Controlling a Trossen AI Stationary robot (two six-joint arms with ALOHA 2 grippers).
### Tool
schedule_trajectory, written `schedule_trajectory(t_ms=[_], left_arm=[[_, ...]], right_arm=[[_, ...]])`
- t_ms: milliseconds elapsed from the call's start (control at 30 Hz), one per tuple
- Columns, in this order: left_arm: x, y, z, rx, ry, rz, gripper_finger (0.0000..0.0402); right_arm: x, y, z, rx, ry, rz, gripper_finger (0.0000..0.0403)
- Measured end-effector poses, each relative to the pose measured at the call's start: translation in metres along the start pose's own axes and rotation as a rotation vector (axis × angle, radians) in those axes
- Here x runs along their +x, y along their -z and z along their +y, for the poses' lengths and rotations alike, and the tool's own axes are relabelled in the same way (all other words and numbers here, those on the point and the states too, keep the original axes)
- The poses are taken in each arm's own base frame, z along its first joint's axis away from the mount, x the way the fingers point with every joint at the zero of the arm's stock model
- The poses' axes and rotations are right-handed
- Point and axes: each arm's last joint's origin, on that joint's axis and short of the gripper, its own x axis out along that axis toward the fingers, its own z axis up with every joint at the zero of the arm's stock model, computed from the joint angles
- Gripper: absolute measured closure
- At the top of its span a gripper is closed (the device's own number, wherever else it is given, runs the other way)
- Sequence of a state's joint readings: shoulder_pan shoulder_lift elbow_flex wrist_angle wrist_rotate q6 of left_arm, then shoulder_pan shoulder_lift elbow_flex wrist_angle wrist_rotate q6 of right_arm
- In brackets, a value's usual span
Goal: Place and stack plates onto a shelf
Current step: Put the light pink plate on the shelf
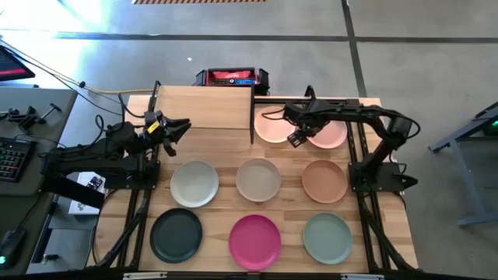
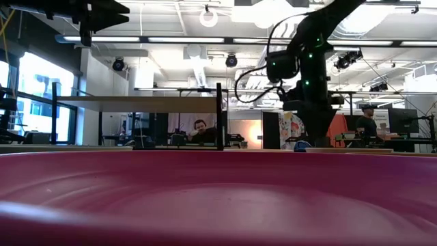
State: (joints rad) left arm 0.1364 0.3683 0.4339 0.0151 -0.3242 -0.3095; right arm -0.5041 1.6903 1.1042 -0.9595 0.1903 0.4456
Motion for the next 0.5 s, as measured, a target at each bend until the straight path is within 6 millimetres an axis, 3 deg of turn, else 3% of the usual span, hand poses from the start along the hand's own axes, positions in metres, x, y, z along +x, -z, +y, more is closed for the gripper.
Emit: schedule_trajectory(t_ms=[500], left_arm=[[0.0,0.0,0.0,-0.001,-0.001,0.0,0.0312]], right_arm=[[0.027,-0.003,0.007,-0.019,0.045,0.083,0.0224]])
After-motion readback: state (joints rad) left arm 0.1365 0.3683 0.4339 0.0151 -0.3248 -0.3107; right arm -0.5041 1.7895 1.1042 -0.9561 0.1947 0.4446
